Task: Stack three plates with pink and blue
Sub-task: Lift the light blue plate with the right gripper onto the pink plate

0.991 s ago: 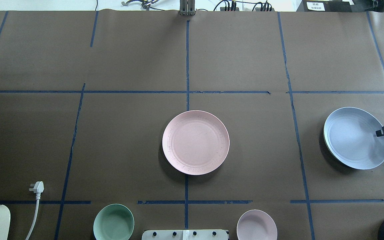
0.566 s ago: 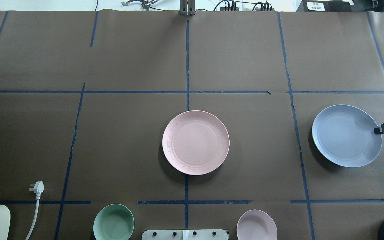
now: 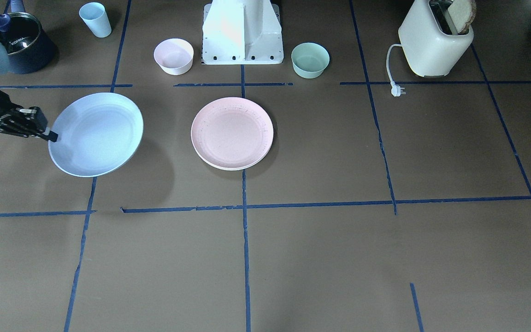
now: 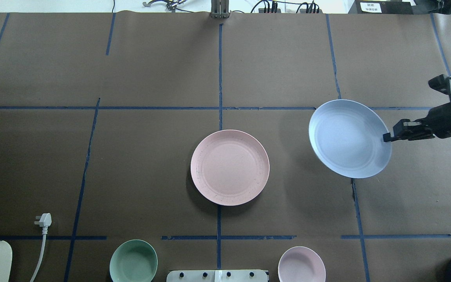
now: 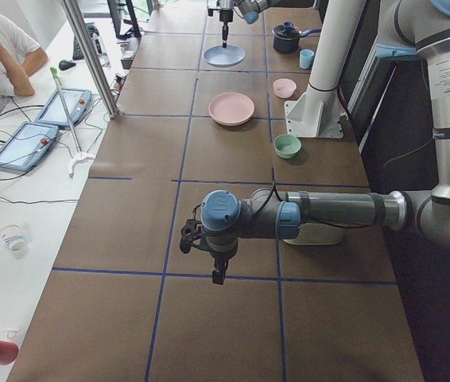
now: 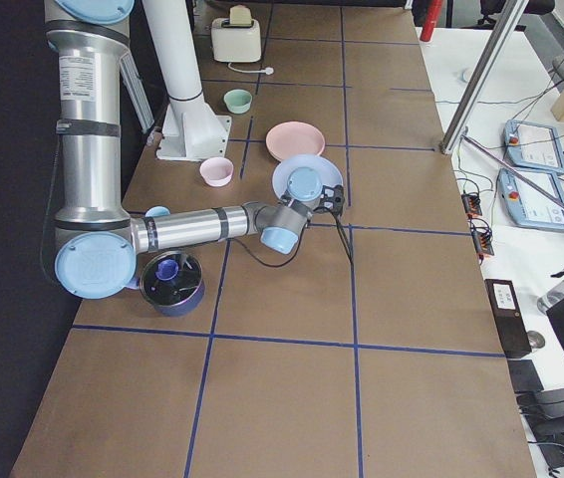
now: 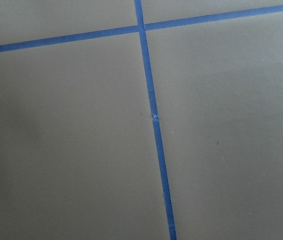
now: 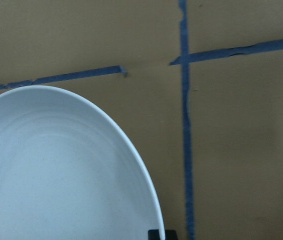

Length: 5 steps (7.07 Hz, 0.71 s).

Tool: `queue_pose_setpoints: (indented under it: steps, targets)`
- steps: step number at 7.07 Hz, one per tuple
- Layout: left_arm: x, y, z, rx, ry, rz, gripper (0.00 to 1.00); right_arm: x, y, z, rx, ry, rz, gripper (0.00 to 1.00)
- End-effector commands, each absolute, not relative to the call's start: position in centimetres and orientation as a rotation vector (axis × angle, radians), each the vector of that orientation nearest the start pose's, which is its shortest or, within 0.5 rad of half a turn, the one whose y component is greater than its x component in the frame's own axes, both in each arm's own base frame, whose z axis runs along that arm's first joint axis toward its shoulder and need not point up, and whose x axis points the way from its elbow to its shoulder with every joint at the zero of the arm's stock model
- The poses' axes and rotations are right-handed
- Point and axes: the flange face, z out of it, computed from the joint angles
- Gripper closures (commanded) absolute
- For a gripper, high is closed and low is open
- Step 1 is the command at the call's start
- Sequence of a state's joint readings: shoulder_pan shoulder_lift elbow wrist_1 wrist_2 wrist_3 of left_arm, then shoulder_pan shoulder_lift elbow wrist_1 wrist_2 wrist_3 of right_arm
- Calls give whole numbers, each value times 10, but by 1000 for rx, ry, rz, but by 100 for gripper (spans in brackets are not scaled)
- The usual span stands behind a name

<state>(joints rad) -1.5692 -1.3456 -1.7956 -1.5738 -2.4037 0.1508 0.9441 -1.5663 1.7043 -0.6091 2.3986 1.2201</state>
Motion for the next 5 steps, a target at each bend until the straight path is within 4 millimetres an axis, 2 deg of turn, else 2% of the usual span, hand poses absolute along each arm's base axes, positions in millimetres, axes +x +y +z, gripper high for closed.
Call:
queue_pose_setpoints:
  steps: [1,2,3,4,5]
  targets:
    - [-59,-398,643,63,834,142,0,-330,-406,401,-1,-1247,103,100]
    - [-59,-399,642,66,834,143,0,-367,-408,356,6,-1180,128,100]
    - [-59,-399,642,63,834,138,0,-426,-390,320,30,-1141,128,100]
    - [-58,-398,644,60,835,138,0,-462,-374,299,33,-1115,125,100]
    - [-58,-398,644,60,835,138,0,-486,-362,288,30,-1097,134,100]
